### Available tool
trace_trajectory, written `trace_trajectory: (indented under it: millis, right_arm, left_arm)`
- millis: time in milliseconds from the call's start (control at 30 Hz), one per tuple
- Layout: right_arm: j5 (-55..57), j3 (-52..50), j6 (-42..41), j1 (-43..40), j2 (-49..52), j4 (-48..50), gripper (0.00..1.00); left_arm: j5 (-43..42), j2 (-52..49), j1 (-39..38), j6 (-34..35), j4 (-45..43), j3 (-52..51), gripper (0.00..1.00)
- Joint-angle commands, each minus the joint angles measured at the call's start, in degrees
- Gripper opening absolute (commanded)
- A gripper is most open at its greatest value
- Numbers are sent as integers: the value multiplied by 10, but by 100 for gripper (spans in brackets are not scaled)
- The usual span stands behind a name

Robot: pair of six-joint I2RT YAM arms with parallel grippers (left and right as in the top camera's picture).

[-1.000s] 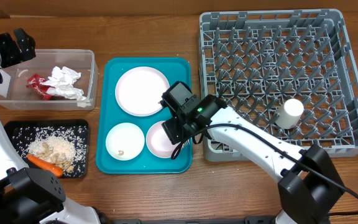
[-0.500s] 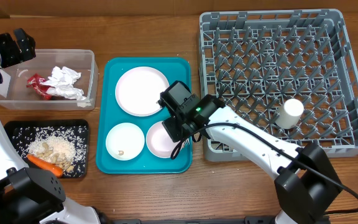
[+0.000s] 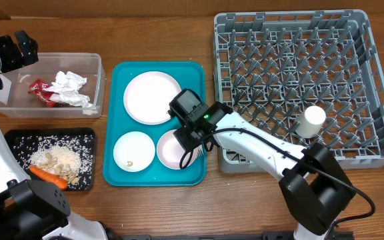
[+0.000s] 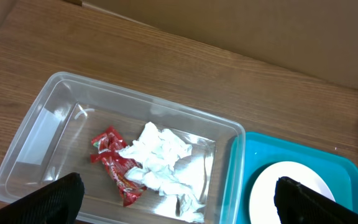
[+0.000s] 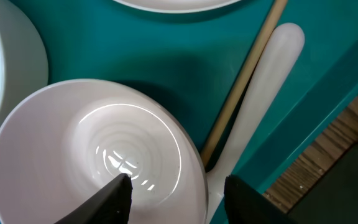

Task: Sort waste into correct bins and load items into the dishwasher rack
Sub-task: 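Lower the right gripper onto the pink bowl rim and close it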

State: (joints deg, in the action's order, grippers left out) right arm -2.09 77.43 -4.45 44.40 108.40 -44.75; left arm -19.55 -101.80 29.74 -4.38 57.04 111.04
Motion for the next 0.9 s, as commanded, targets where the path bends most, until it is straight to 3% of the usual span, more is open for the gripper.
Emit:
trace_trajectory:
  millis: [0, 67, 233, 867]
  right_arm:
    - [12, -3, 4, 2, 25, 6, 51]
    - [12, -3, 4, 2, 35, 6, 50]
    - [12, -1, 4, 2, 39, 5, 37]
    - [12, 24, 5, 2, 33, -11, 38]
  left_arm:
    - [-10, 4, 2, 8, -3, 6, 100]
    - [-10, 4, 2, 8, -3, 6, 100]
    - [-10, 4, 2, 8, -3, 6, 100]
    - [-10, 4, 2, 8, -3, 6, 100]
